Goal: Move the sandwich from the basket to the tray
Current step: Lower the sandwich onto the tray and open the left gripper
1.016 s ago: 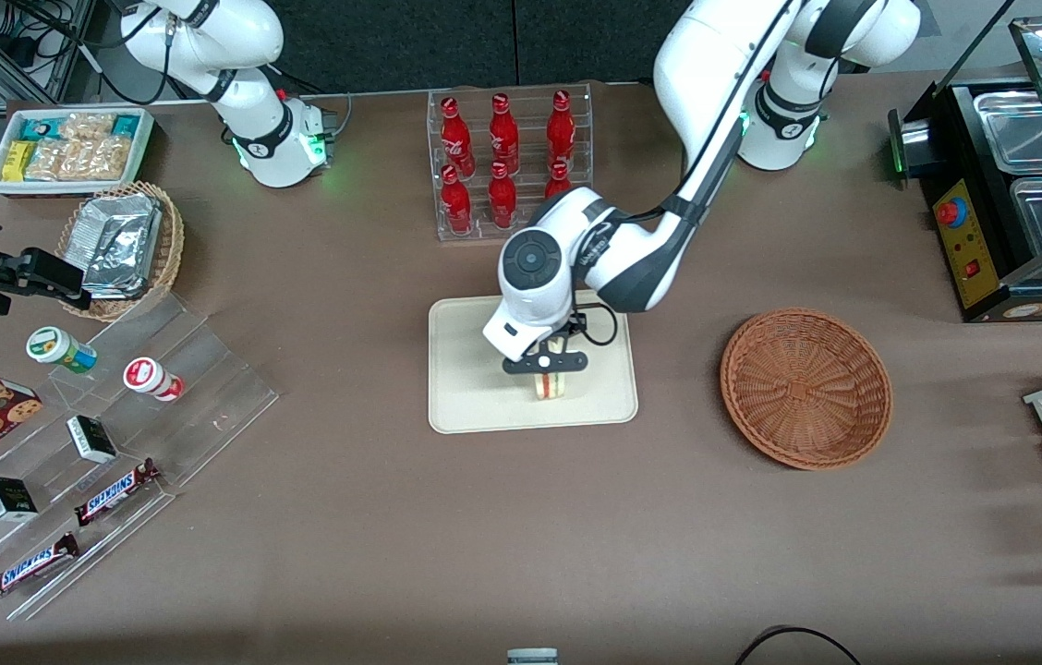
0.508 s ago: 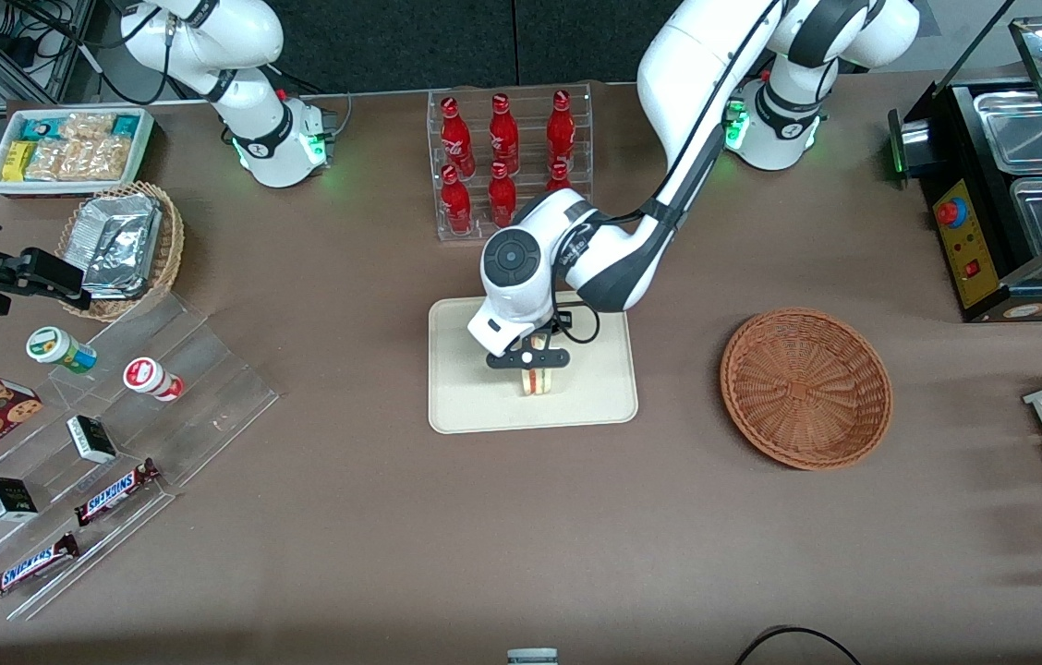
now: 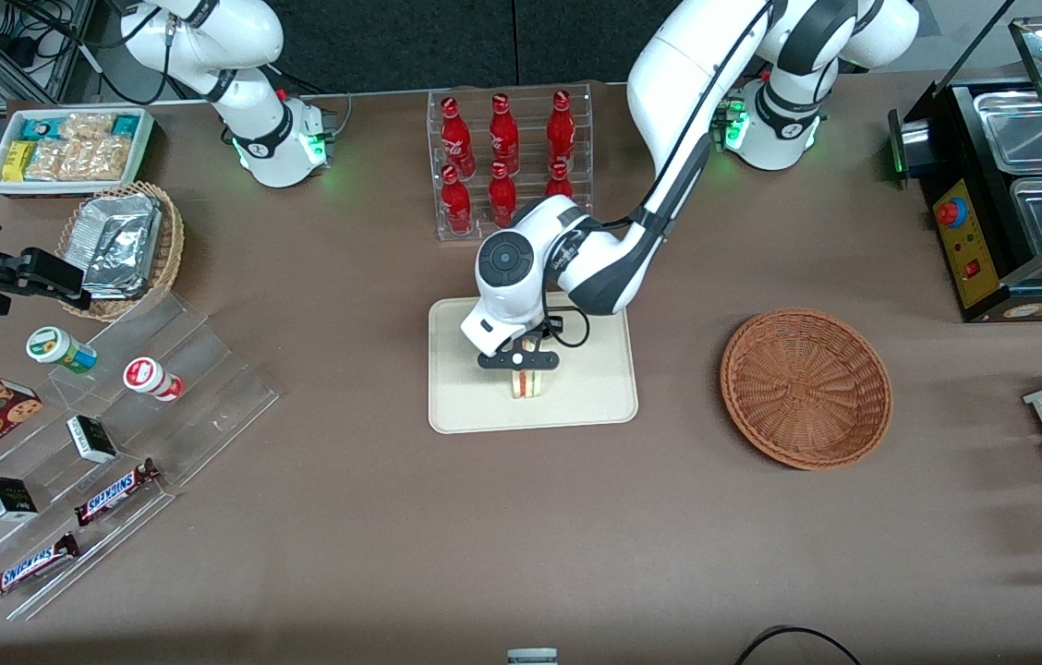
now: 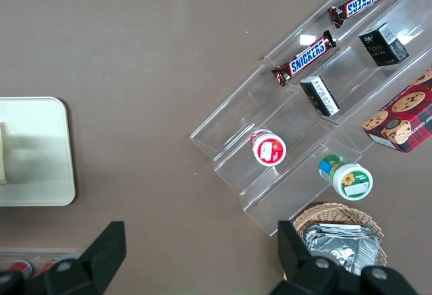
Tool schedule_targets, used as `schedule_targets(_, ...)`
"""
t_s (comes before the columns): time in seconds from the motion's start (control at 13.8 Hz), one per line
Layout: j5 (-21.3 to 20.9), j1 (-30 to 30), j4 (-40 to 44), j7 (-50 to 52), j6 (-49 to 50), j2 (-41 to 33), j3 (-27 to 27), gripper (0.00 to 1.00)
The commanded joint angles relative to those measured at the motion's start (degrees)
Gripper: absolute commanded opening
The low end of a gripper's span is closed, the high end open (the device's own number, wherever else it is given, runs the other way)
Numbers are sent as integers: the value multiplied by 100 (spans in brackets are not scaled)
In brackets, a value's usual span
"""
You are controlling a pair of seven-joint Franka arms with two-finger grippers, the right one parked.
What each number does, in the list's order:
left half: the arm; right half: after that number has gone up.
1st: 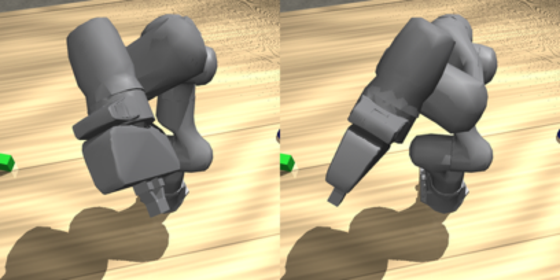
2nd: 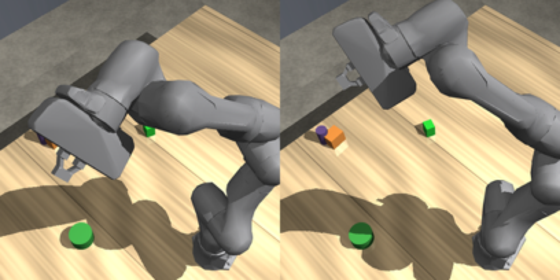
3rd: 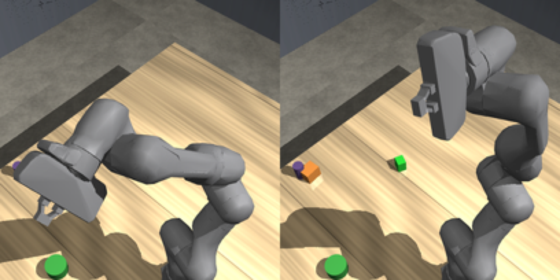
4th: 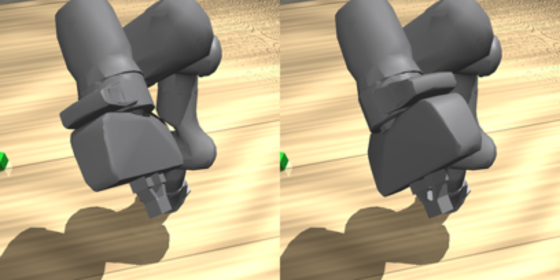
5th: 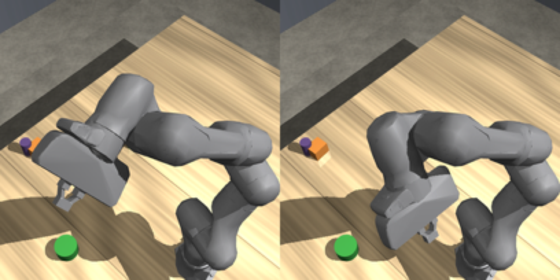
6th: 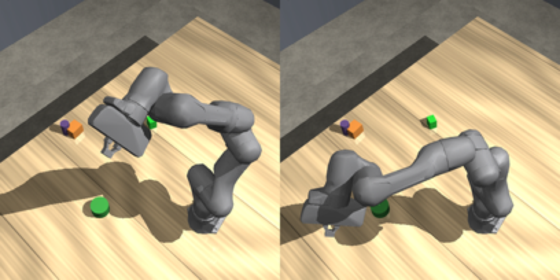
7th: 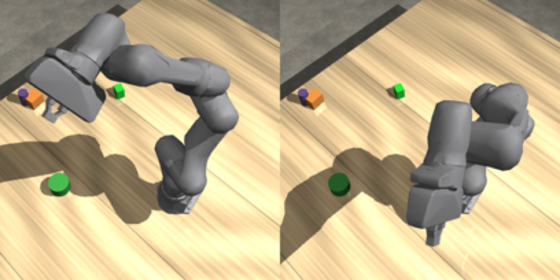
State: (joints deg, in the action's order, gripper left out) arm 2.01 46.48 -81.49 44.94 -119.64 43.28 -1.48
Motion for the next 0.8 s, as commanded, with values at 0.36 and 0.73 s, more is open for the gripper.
schedule_targets(0.36, -8, 116, 151, 67, 55, -47, 104, 100)
schedule_targets(0.73, -34, 72, 160, 331, 459, -512, 148, 100)
